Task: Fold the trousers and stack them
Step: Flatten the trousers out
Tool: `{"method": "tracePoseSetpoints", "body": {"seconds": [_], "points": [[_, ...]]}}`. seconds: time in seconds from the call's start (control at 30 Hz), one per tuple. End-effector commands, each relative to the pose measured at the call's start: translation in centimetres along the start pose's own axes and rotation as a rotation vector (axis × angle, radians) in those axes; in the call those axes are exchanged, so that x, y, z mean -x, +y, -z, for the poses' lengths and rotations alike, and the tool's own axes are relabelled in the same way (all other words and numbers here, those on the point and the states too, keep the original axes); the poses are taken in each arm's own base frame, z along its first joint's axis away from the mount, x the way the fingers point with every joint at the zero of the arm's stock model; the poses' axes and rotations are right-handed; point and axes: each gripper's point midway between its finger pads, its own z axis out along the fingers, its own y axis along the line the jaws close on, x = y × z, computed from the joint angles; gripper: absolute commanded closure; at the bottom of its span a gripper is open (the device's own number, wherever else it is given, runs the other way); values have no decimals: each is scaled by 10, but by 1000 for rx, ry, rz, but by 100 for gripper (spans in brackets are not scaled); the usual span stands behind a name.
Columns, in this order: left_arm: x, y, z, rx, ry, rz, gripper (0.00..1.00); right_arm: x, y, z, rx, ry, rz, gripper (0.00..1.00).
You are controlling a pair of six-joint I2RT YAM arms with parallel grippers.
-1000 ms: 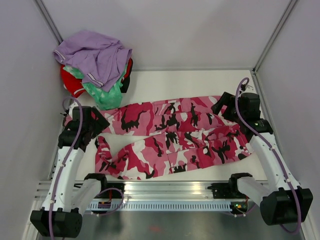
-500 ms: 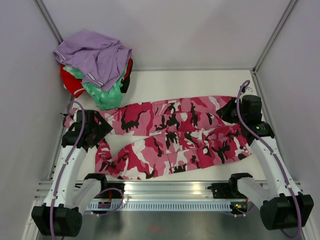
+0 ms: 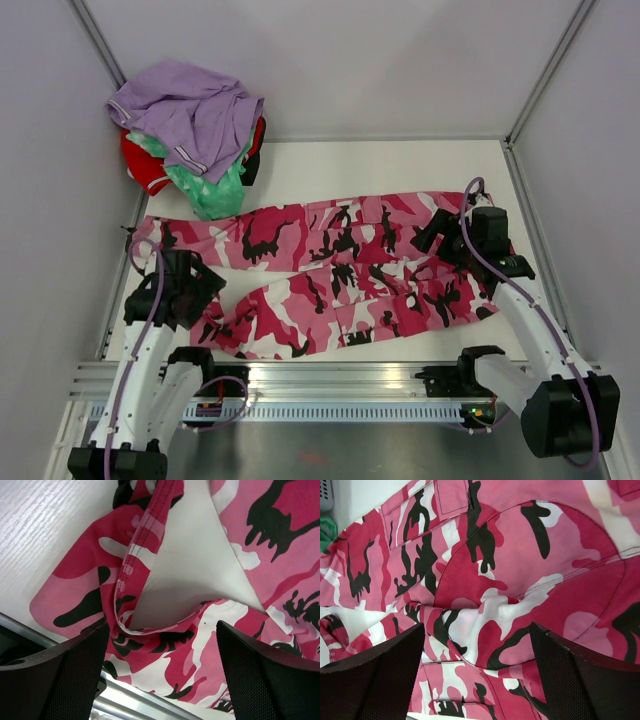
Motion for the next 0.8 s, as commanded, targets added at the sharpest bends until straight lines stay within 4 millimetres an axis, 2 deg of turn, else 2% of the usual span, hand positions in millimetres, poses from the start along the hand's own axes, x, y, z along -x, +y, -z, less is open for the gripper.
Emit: {"method": "tracePoseSetpoints", "body": {"seconds": [0.0,0.07,0.2,0.23,0.37,0.43,0.5,0.53,0.57,0.6,0.63,0.67,0.77], "points": [[4,8,-5,89,-28,147,8,0,17,-8,68,1,15,8],[12,12,-10,146,-57,168,9,-3,18,-12,72,-1,9,8],[23,5,-38,211,-70,141,10,-12,17,-21,67,27,8,8],[23,11,-48,281,-60,131,10,-13,15,-23,63,35,9,8],[26,31,-68,451,-54,74,17,-13,10,-35,33,69,27,8],[31,31,-76,485,-64,71,28,-10,11,-38,28,71,31,7],[38,25,-78,476,-78,70,61,-3,13,-38,24,55,39,8],[43,22,-78,468,-89,68,73,-1,13,-38,19,54,41,8],[46,21,-76,474,-93,61,84,1,13,-37,18,50,44,8],[58,16,-69,480,-132,66,98,4,15,-36,19,42,52,7],[64,19,-61,511,-157,81,98,5,14,-35,12,39,57,8],[68,26,-40,579,-179,144,98,8,15,-34,12,33,62,8],[88,46,-2,702,-344,276,98,9,14,-37,8,28,72,7]]}}
